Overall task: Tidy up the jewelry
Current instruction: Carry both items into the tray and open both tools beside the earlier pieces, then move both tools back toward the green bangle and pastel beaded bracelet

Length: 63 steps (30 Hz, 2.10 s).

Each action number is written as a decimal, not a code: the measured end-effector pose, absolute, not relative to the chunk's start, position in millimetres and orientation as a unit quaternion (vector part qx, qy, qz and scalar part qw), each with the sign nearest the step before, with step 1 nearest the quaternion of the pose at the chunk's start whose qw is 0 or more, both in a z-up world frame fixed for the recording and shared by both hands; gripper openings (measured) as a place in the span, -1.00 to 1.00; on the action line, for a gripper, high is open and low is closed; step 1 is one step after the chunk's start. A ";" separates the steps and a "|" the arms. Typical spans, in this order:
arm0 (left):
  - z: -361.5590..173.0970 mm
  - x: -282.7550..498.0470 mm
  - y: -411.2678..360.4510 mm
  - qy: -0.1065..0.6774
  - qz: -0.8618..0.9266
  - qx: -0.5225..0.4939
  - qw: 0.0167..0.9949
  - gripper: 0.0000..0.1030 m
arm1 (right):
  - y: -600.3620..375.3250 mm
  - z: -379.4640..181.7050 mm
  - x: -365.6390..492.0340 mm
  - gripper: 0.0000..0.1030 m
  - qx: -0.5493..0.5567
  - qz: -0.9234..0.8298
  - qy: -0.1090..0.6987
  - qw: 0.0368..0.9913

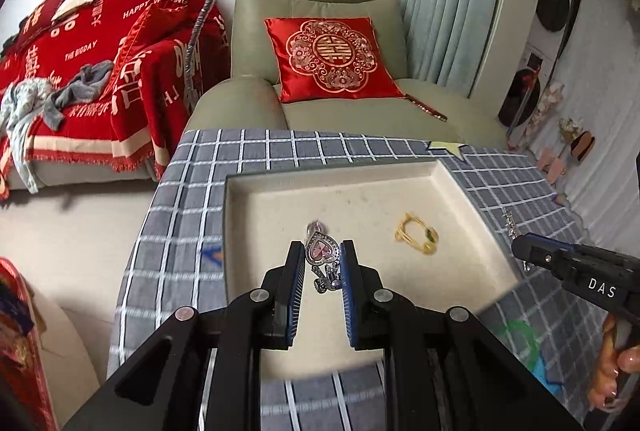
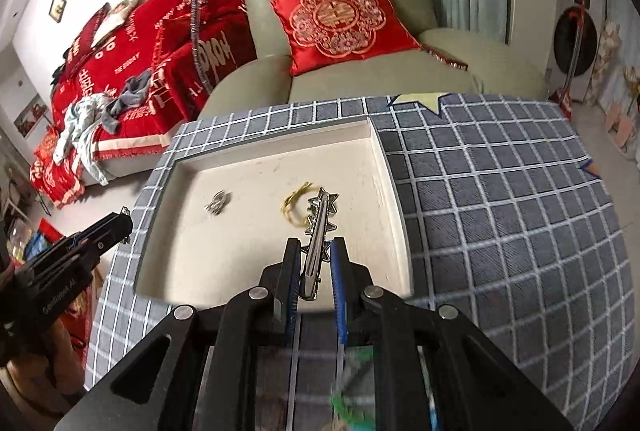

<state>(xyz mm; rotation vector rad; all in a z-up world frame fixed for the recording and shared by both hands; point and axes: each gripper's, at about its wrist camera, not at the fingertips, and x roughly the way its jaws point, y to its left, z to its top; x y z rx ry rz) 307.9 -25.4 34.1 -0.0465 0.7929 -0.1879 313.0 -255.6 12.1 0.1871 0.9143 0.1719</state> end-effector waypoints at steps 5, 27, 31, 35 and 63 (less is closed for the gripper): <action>3.2 342.1 -33.6 0.415 -0.073 -0.013 0.907 -0.37 | -250.0 -10.2 349.1 -0.68 0.072 0.078 0.459 0.882; -46.4 358.0 -46.6 0.466 -0.047 0.022 0.883 -0.36 | -251.5 -64.7 377.0 -0.67 0.076 0.078 0.504 0.857; -44.1 354.9 -47.5 0.461 -0.050 0.021 0.886 -0.36 | -251.2 -55.1 373.5 -0.58 0.078 0.082 0.495 0.862; -41.4 352.9 -48.5 0.459 -0.056 0.019 0.886 -0.36 | -250.4 -43.7 368.7 -0.25 0.080 0.083 0.481 0.869; 12.2 307.5 -44.9 0.399 -0.067 0.024 0.914 1.00 | -250.3 7.4 319.4 1.00 0.086 0.080 0.412 0.904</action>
